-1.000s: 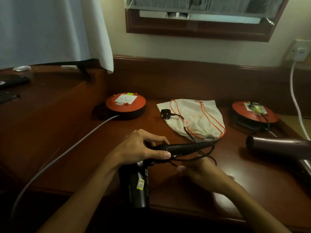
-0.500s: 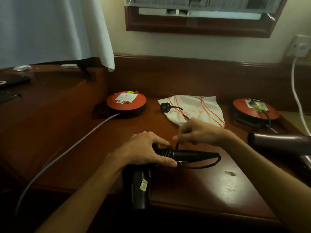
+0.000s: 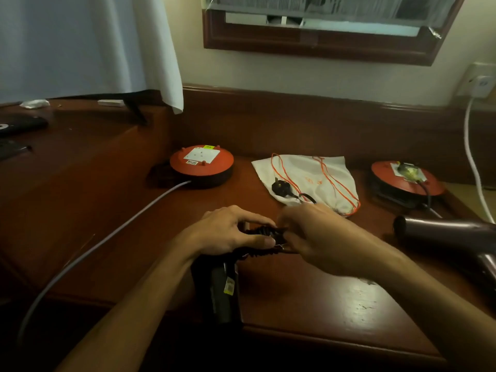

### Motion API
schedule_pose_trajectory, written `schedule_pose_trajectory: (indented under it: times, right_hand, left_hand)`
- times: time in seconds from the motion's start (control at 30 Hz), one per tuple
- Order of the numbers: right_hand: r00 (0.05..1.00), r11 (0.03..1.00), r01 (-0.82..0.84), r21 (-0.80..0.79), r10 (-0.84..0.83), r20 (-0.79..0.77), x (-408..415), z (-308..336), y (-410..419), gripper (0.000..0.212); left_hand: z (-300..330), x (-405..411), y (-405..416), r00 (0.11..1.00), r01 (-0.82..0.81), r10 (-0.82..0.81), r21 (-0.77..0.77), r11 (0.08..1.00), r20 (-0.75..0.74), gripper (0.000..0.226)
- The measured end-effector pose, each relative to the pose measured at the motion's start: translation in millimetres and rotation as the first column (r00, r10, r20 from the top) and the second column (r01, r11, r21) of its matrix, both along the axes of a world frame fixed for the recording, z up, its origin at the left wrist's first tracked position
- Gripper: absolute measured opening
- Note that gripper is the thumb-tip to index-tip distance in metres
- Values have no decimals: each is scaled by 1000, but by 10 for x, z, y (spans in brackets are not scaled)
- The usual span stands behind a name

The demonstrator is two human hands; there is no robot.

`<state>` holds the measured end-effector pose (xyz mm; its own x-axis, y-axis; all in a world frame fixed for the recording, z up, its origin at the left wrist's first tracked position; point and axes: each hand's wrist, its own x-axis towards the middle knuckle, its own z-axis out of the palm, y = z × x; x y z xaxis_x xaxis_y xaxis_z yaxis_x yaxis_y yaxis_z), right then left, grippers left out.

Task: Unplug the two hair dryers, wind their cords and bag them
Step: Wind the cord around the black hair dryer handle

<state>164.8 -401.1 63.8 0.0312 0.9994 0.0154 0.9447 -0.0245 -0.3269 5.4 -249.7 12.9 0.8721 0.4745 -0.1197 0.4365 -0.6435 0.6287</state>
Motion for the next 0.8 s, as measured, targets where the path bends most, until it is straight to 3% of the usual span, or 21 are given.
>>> schedule_pose_trajectory:
  times: [0.1, 0.2, 0.37, 0.5, 0.57, 0.7, 0.8]
  right_hand:
    - [997, 998, 21, 53, -25, 79, -59, -132, -141, 19]
    - [989, 994, -36, 101, 21, 146, -172, -349, -221, 32]
    - [992, 981, -64, 181, 82, -94, -149, -525, -252, 46]
    - [953, 995, -21, 102, 51, -299, 20, -477, -370, 46]
    - [957, 995, -47, 88, 70, -281, 80, -431, -461, 54]
    - [996, 996, -81, 46, 83, -46, -16, -496, -520, 64]
    - [984, 984, -119, 132, 135, -115, -45, -656, -462, 63]
  left_hand:
    - [-59, -21, 69, 996, 10, -3, -77, 997, 94, 53]
    - [-30, -6, 93, 997, 10, -3, -86, 996, 79, 49]
    - [33, -7, 102, 999, -13, 15, -58, 998, 30, 39]
    - [50, -13, 124, 1000, -6, 7, -83, 996, 19, 34]
    - [42, -18, 135, 1000, 10, -8, -111, 994, 22, 33]
    - [36, 31, 148, 999, 32, -29, -113, 993, 31, 34]
    - [40, 41, 156, 997, 28, -18, -144, 989, 71, 34]
